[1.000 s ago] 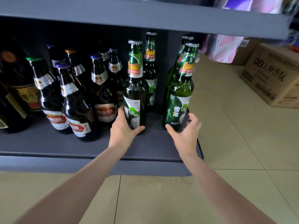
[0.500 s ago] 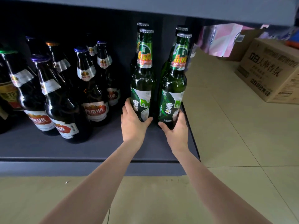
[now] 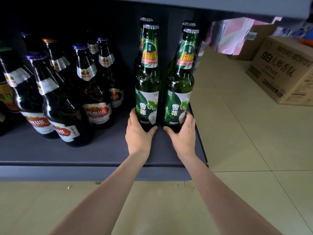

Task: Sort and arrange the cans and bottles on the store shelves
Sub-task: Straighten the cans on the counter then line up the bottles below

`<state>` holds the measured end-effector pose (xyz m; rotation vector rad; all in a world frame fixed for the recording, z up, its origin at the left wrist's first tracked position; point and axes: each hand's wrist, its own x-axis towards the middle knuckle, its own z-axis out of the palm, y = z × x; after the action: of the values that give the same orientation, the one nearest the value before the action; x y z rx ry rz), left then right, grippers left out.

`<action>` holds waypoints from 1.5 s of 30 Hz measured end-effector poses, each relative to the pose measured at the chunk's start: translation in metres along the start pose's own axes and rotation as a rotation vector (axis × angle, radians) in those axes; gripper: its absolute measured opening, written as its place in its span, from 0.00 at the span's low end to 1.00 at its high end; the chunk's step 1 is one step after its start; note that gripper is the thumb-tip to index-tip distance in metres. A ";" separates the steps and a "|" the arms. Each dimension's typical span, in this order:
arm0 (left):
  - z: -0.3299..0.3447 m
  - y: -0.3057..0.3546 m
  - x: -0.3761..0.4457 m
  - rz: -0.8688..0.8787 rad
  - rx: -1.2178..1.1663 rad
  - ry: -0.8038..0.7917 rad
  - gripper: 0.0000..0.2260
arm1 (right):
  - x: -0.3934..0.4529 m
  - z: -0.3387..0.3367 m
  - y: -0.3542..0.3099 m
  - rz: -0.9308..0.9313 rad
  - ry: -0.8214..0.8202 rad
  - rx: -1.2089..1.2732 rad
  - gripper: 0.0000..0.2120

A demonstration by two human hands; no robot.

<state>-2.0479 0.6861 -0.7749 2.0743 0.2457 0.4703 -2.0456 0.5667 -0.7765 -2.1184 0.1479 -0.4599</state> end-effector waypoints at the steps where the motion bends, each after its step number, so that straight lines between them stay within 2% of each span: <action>1: 0.001 0.001 -0.001 -0.002 0.005 0.010 0.36 | 0.000 0.000 0.000 0.000 -0.003 -0.001 0.34; 10: 0.011 0.009 -0.004 -0.036 0.027 0.077 0.37 | -0.001 0.000 0.000 0.015 -0.029 0.015 0.34; 25: 0.011 0.006 -0.005 -0.024 0.014 0.078 0.35 | -0.002 0.000 -0.003 -0.010 -0.052 -0.057 0.33; 28: 0.007 0.005 -0.006 -0.006 0.019 0.025 0.34 | -0.001 -0.002 -0.002 -0.007 -0.054 -0.056 0.34; 33: -0.028 -0.008 -0.005 0.060 0.067 -0.094 0.27 | -0.012 -0.010 0.002 -0.018 0.038 0.022 0.33; 36: -0.069 -0.024 -0.006 0.146 0.157 -0.090 0.18 | -0.036 -0.015 0.001 -0.215 0.103 0.010 0.26; 38: -0.100 -0.035 -0.009 0.160 0.202 -0.071 0.11 | -0.049 -0.013 -0.009 -0.309 0.028 0.005 0.23; 40: -0.129 -0.046 -0.012 0.153 0.246 -0.072 0.06 | -0.055 -0.002 -0.027 -0.348 -0.116 -0.003 0.23; 43: -0.163 -0.060 -0.020 0.111 0.326 -0.031 0.03 | -0.055 0.028 -0.061 -0.310 -0.336 0.047 0.27; 45: -0.181 -0.065 -0.018 0.017 0.283 0.046 0.08 | -0.047 0.052 -0.081 -0.260 -0.406 0.119 0.32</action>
<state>-2.1400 0.8534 -0.7501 2.3443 0.3385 0.5186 -2.0754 0.6660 -0.7476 -2.0747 -0.3821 -0.1742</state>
